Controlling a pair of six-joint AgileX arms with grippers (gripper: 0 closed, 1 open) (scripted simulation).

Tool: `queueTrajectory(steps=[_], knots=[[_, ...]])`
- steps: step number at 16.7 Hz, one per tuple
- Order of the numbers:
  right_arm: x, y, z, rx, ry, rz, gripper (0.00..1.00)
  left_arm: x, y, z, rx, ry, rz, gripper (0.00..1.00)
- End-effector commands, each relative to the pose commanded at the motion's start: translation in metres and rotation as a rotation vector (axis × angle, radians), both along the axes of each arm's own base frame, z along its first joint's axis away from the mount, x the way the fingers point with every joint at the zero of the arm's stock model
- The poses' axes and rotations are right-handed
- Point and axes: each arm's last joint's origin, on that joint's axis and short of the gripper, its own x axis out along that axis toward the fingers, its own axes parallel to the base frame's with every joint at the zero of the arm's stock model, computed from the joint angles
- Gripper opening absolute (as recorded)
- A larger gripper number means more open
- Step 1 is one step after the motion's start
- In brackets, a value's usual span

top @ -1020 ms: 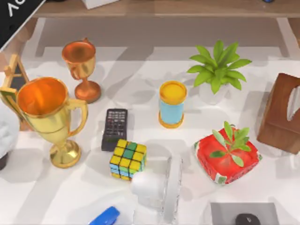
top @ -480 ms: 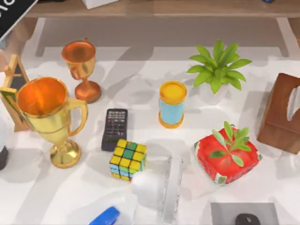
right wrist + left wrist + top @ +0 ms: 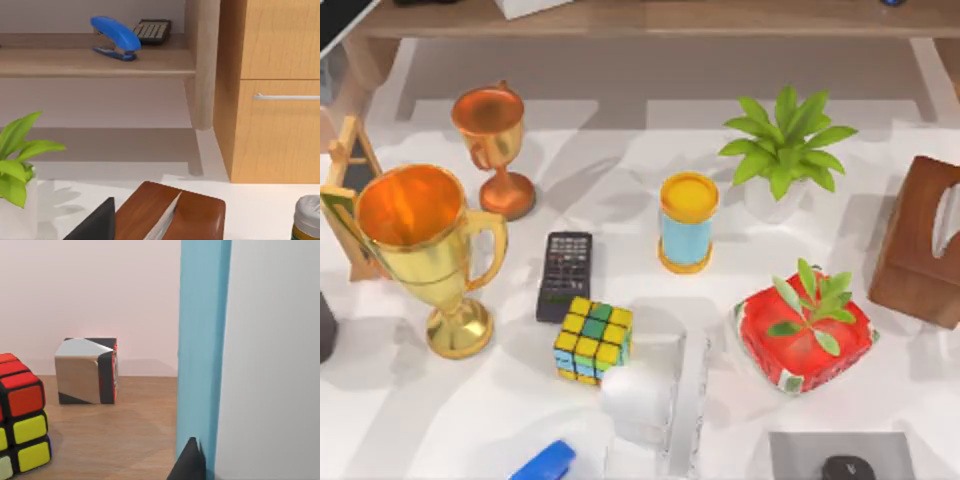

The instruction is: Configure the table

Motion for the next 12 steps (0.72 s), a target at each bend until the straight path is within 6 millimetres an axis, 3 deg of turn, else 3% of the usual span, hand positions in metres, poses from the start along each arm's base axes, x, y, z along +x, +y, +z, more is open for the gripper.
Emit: queueTrajectory(steps=[3,5,9,12], knots=[[0.0,0.0,0.0,0.0,0.0,0.0,1.0,-0.002,0.011,0.012,-0.012,-0.034,0.004,0.0],[0.0,0.0,0.0,0.0,0.0,0.0,1.0,-0.002,0.04,0.03,-0.015,-0.094,0.037,0.0],[0.0,0.0,0.0,0.0,0.0,0.0,1.0,0.011,0.135,0.052,0.094,-0.185,0.198,0.0],[0.0,0.0,0.0,0.0,0.0,0.0,1.0,0.025,0.225,0.037,0.285,-0.152,0.363,0.0]])
